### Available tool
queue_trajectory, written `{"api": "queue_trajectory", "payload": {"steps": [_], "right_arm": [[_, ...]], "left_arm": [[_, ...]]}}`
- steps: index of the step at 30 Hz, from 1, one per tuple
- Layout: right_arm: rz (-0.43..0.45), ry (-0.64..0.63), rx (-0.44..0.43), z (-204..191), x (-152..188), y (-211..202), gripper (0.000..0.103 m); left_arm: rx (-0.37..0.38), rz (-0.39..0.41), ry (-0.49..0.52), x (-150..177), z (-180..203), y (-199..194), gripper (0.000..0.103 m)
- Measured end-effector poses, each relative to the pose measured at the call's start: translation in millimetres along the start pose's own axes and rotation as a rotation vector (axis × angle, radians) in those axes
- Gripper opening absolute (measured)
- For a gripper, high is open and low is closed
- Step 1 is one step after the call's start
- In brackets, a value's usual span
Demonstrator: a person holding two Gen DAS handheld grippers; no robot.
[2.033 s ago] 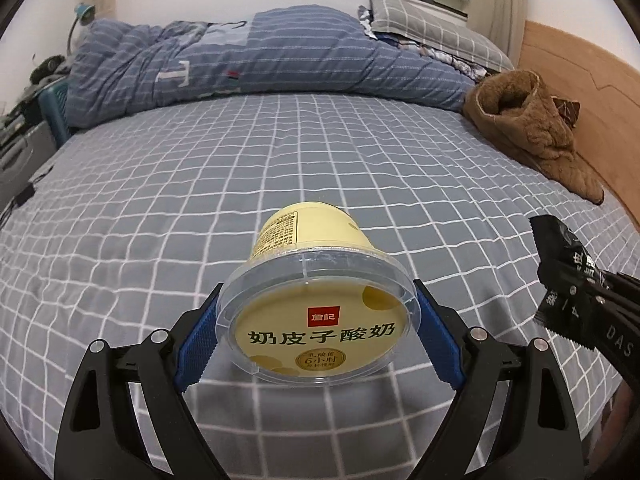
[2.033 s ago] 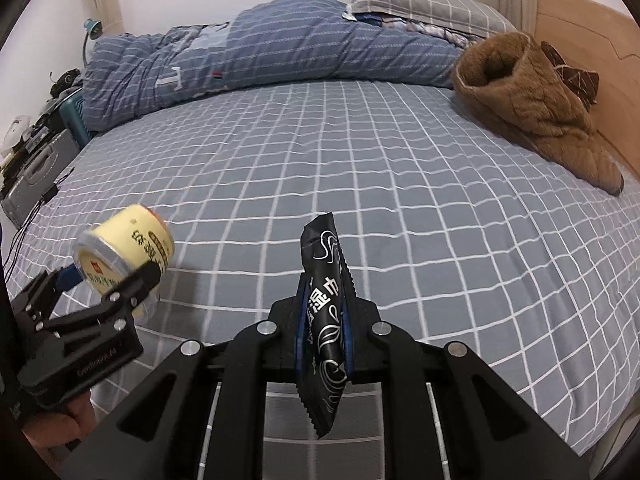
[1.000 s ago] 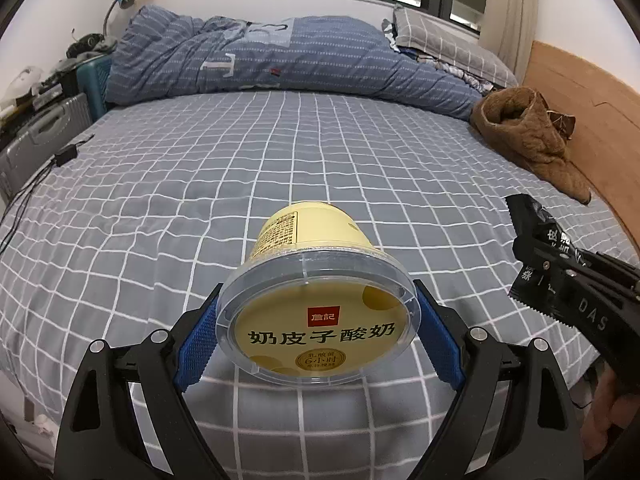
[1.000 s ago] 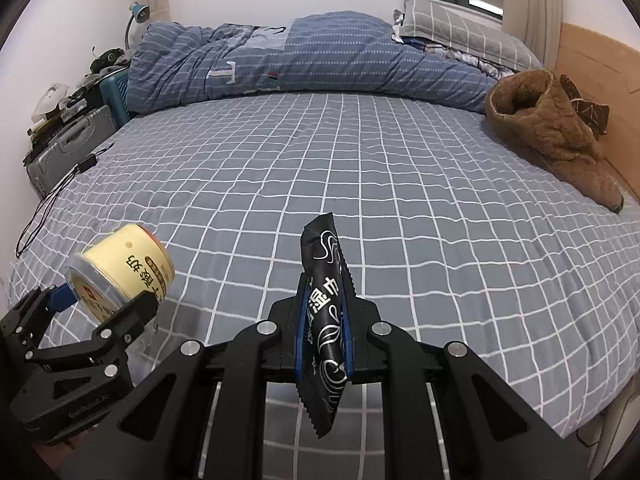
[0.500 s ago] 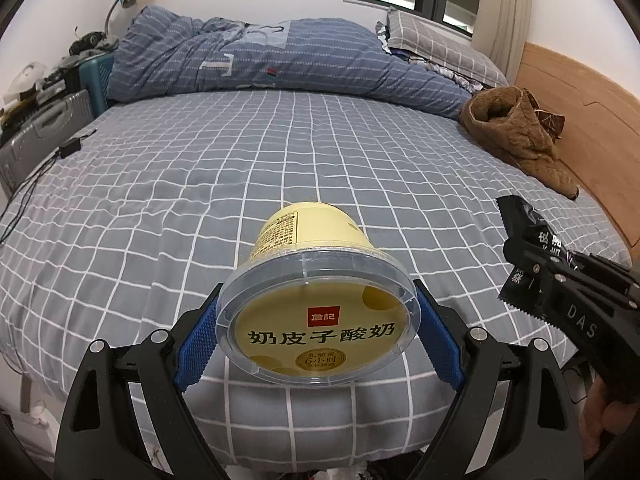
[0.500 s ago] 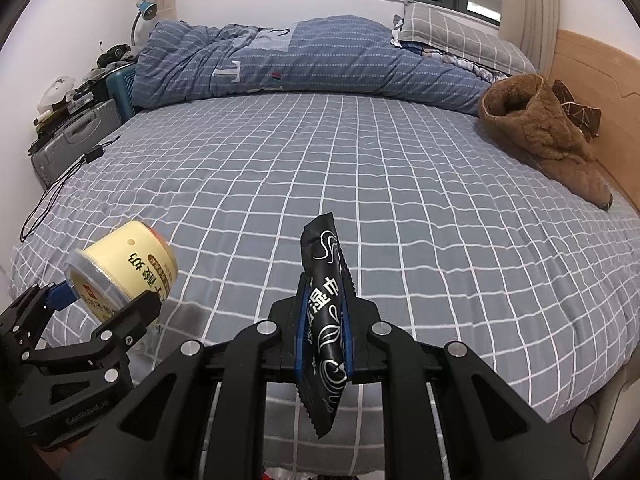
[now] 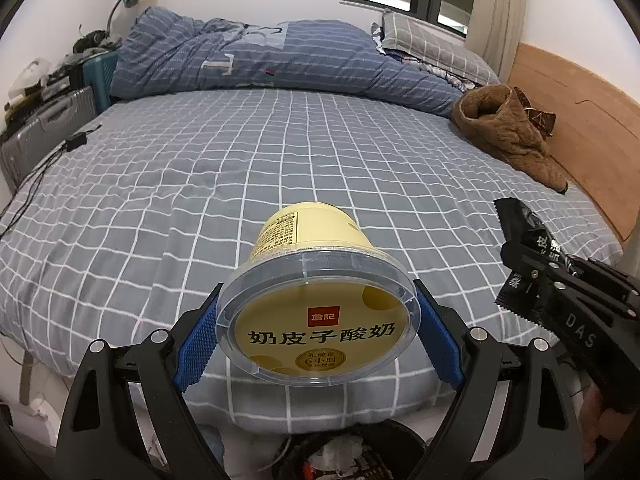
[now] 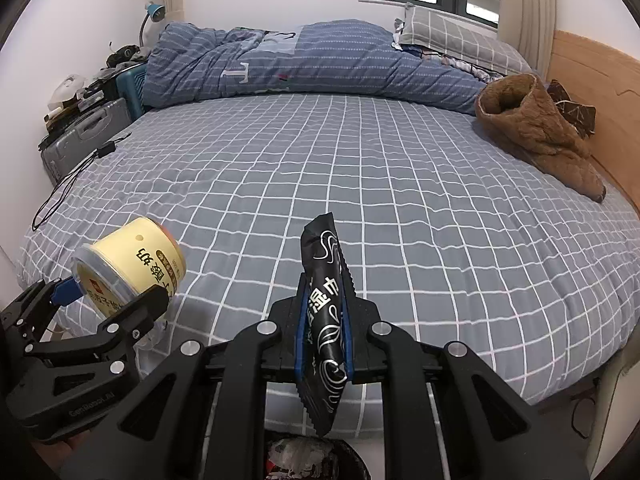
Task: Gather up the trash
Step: 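Carry the yogurt cup and packet with both tools over the black bin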
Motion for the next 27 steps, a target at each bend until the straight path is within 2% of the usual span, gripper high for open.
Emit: {"api": "queue_trajectory", "payload": {"steps": [10,27], "right_arm": [[-0.005,0.002,-0.005,-5,14,-25,0.013],[-0.034,0.003,-0.036,-16,51,-72,0.013]], "left_arm": [[0.003,0.009,0.006,10,6,-29,0.086],[0.011,-0.015,0.006,46,9,-80,0.086]]}}
Point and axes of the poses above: each gripper's, at about its wrist camera, not at the fingertips, and y roughly the way its jaws point, z to its right, x to its underside, the point moved 8 cm from there along y, roughly the way its jaws point, and after that the axes turned 14 degrees about z, right-handed, at the moved point
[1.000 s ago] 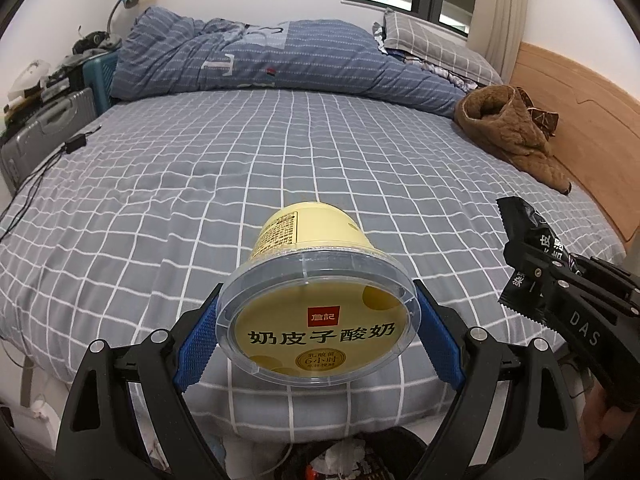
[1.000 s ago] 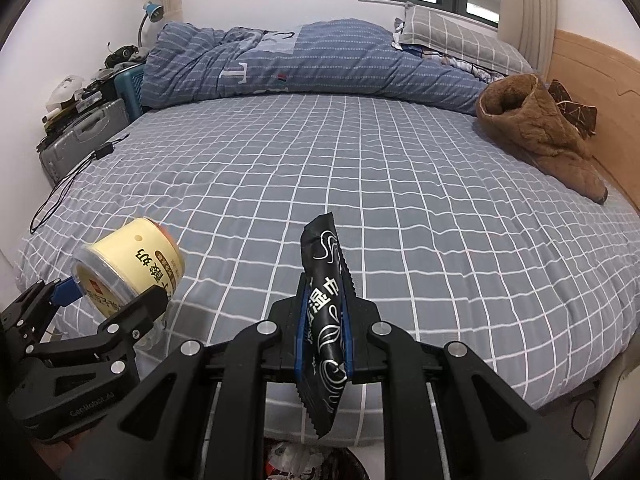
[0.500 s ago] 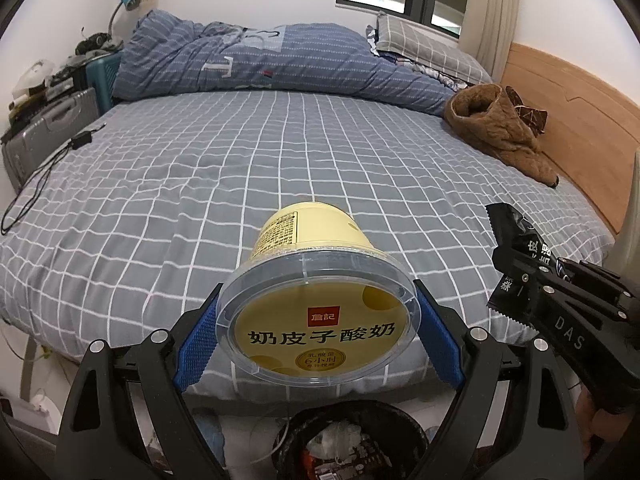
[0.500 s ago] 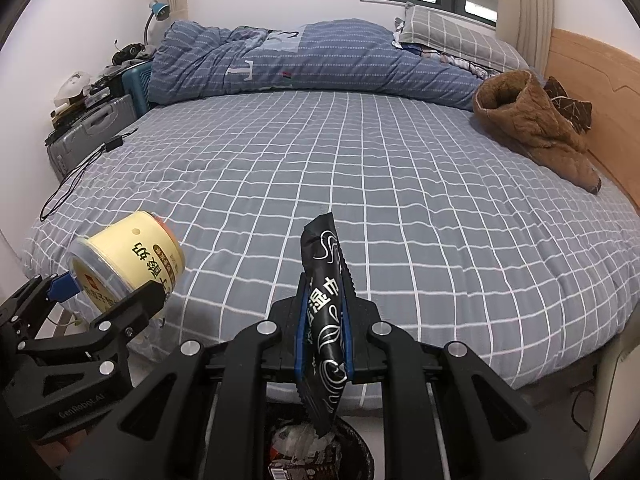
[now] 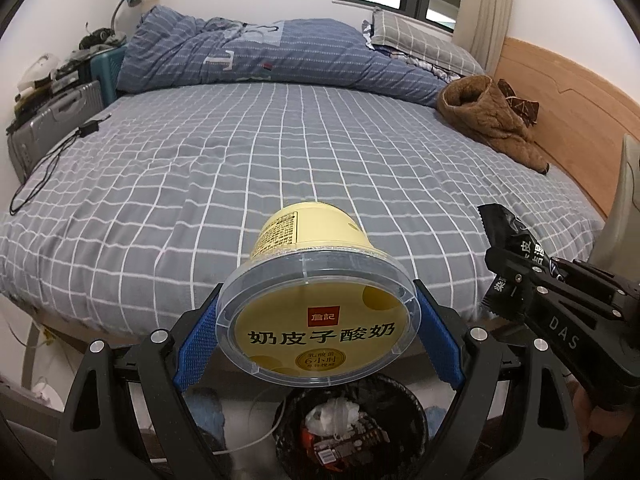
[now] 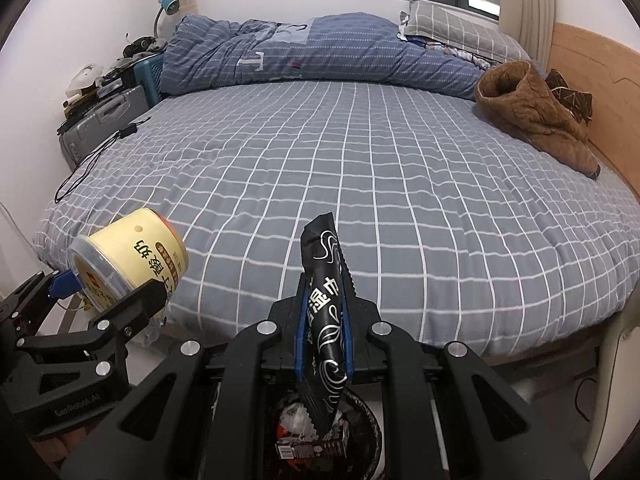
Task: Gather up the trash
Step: 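Carry the yogurt cup and packet with both tools over the black bin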
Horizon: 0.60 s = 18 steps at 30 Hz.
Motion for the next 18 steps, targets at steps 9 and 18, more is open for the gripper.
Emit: {"api": "queue_trajectory", "payload": {"steps": [9,18], "right_arm": [[-0.035,0.000,-0.018,-7,28,-20,0.013],[-0.078,0.011,-0.022,-9,53,-33,0.013]], "left_arm": [[0.000,-0.035,-0.009,26,6,-21,0.086],[-0.009,-0.086,-0.029,55,3,-37,0.086]]}}
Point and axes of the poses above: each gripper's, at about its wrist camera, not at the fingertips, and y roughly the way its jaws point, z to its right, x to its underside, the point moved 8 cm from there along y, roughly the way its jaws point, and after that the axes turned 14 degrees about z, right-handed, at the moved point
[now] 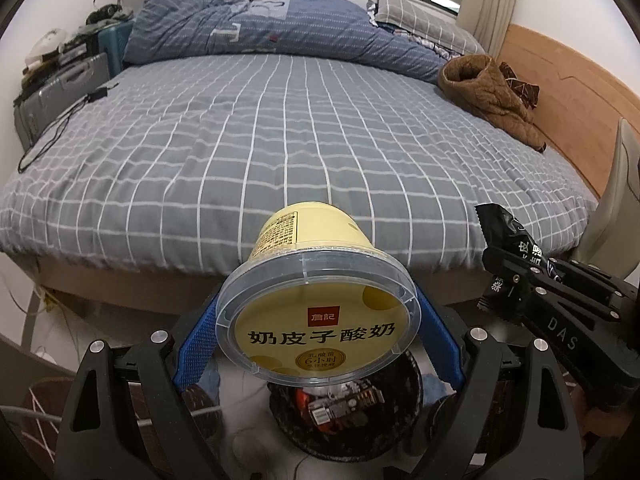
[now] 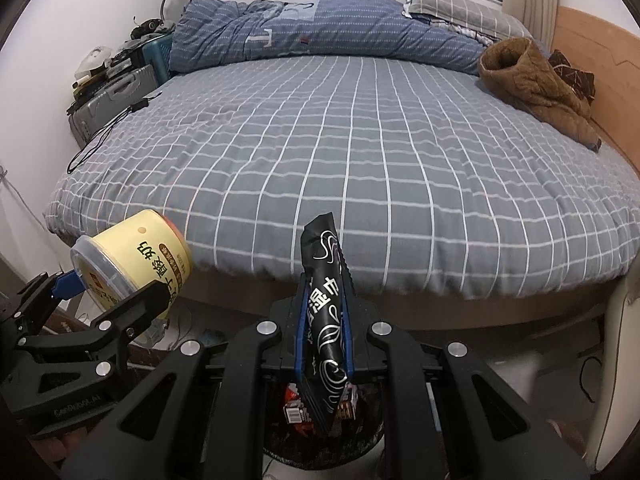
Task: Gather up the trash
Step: 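Carry the yogurt cup and packet with both tools over the black bin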
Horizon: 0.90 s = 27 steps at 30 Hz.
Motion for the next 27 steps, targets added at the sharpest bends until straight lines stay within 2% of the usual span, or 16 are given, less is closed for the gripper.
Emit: {"api": "queue_trajectory", "payload": {"steps": [13,19,27], "right_arm": [[-0.085,0.027,-0.006,3,46,-9,0.013],[-0.160,0.037,-0.044,3,79,19,0.013],[-0.292,-0.002,-0.066,-4,122,71,0.013]], "left_arm": [[0.011,-0.071,-0.012,38,1,-11,0.086],[0.000,-0.120,-0.011,61,-8,15,0.086],[-0.027,-0.219,-0.006,91,-26,68,0.086]]}}
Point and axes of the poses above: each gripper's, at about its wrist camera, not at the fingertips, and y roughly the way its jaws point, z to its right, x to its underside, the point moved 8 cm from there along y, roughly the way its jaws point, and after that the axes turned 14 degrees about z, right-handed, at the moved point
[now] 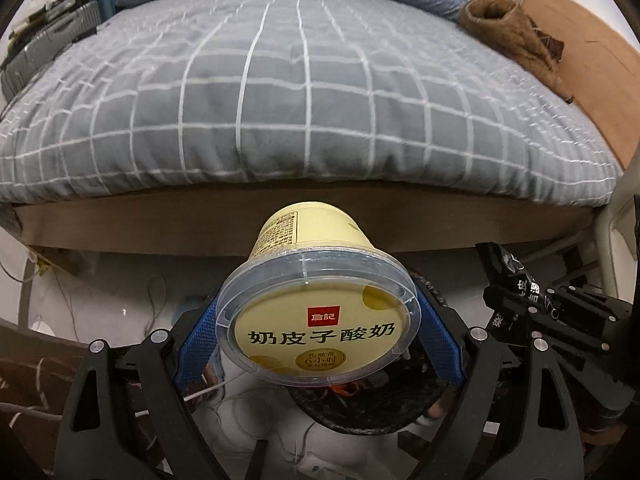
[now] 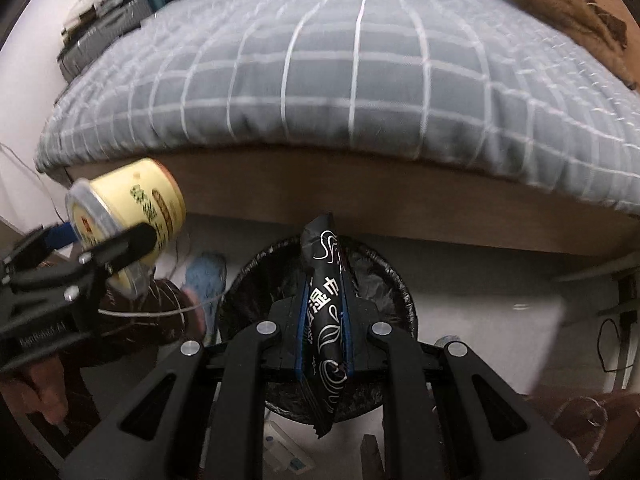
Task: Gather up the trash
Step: 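Carry the yogurt cup and packet with both tools over the black bin, then open the right tool to drop the packet while the left tool drops the yogurt cup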
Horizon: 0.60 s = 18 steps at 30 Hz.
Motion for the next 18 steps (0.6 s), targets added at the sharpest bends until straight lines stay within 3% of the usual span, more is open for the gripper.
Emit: {"api": "queue_trajectory", "payload": {"steps": [11,18], "right_arm": [[-0.103,-0.030,-0.053,-17,15,63,0.017],[-0.149,-0.077,-0.057,-29,26,81,0.037]], "left_arm": [[-0.029,-0.087,-0.024,17,-26,43,0.086],[-0.059,-0.106,-0.033,25,-45,51,0.086]]}}
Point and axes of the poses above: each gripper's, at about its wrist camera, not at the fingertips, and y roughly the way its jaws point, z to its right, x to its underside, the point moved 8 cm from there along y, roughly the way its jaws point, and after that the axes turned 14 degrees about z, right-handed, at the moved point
